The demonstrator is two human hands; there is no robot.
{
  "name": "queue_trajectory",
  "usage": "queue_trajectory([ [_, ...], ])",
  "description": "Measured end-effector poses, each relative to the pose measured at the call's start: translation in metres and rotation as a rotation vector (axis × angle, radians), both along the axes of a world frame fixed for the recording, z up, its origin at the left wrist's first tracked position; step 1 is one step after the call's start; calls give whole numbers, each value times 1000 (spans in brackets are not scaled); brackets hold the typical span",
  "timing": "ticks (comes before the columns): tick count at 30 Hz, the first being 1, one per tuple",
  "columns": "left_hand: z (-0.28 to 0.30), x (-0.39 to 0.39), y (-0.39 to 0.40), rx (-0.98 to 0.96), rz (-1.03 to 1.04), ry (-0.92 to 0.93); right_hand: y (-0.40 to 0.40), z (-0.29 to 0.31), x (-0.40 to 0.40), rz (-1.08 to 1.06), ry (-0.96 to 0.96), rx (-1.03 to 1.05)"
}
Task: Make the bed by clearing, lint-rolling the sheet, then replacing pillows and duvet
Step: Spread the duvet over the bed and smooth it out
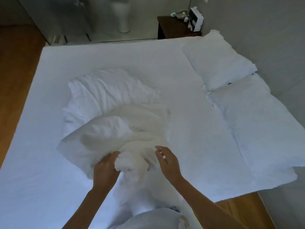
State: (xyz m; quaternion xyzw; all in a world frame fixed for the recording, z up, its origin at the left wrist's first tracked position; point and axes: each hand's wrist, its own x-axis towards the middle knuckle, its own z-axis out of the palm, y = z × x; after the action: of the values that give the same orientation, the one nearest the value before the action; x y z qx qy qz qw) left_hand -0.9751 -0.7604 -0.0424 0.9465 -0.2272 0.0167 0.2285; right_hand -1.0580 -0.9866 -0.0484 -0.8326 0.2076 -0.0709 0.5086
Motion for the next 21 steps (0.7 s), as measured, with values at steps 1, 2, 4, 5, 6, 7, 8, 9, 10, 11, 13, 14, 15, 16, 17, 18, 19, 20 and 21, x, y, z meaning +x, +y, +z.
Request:
queue_trajectory([
  [1, -3, -10, -11, 13, 44, 27, -19, -18, -3, -40, 93, -10],
  [2, -1, -20, -23, 14, 82, 54, -37, -33, -4, -48, 204, -22],
  [4, 9, -32, -49, 5, 142, 71, -74, -58, 0, 21, 421, -59],
  [5, 14, -35, -61, 8, 154, 69, -90, -68, 5, 81, 496, -91],
  [6, 17, -39, -72, 14, 161, 69, -103, -78, 12, 142, 551, -109],
  [7, 20, -42, -80, 17, 167, 70, -113, -85, 21, 192, 592, -113],
  [8, 23, -45, -86, 18, 171, 73, -120, -92, 30, 234, 612, -103],
  [9, 23, -49, -89, 21, 180, 72, -125, -98, 39, 266, 619, -89],
  [10, 23, -54, -90, 23, 191, 74, -129, -102, 48, 300, 610, -73],
  [11, 24, -58, -90, 16, 209, 75, -132, -108, 58, 338, 593, -57],
  [13, 28, -66, -89, -22, 249, 69, -135, -119, 73, 414, 577, -5],
  [14, 32, -67, -90, -45, 264, 60, -134, -126, 80, 436, 590, 40],
  [15, 36, -67, -91, -63, 276, 43, -131, -129, 86, 454, 590, 69],
  [16, 40, -67, -93, -75, 290, 26, -125, -131, 92, 469, 588, 89],
  [17, 44, -66, -95, -81, 300, 9, -117, -131, 95, 483, 592, 84],
  [18, 47, -65, -97, -85, 311, 4, -107, -131, 98, 498, 587, 67],
  [19, 47, -64, -97, -91, 323, 0, -98, -127, 99, 496, 591, 44],
  [20, 48, -63, -95, -95, 337, 0, -89, -123, 101, 479, 568, 42],
  [21, 47, -63, -93, -92, 352, -6, -83, -117, 100, 436, 538, 76],
])
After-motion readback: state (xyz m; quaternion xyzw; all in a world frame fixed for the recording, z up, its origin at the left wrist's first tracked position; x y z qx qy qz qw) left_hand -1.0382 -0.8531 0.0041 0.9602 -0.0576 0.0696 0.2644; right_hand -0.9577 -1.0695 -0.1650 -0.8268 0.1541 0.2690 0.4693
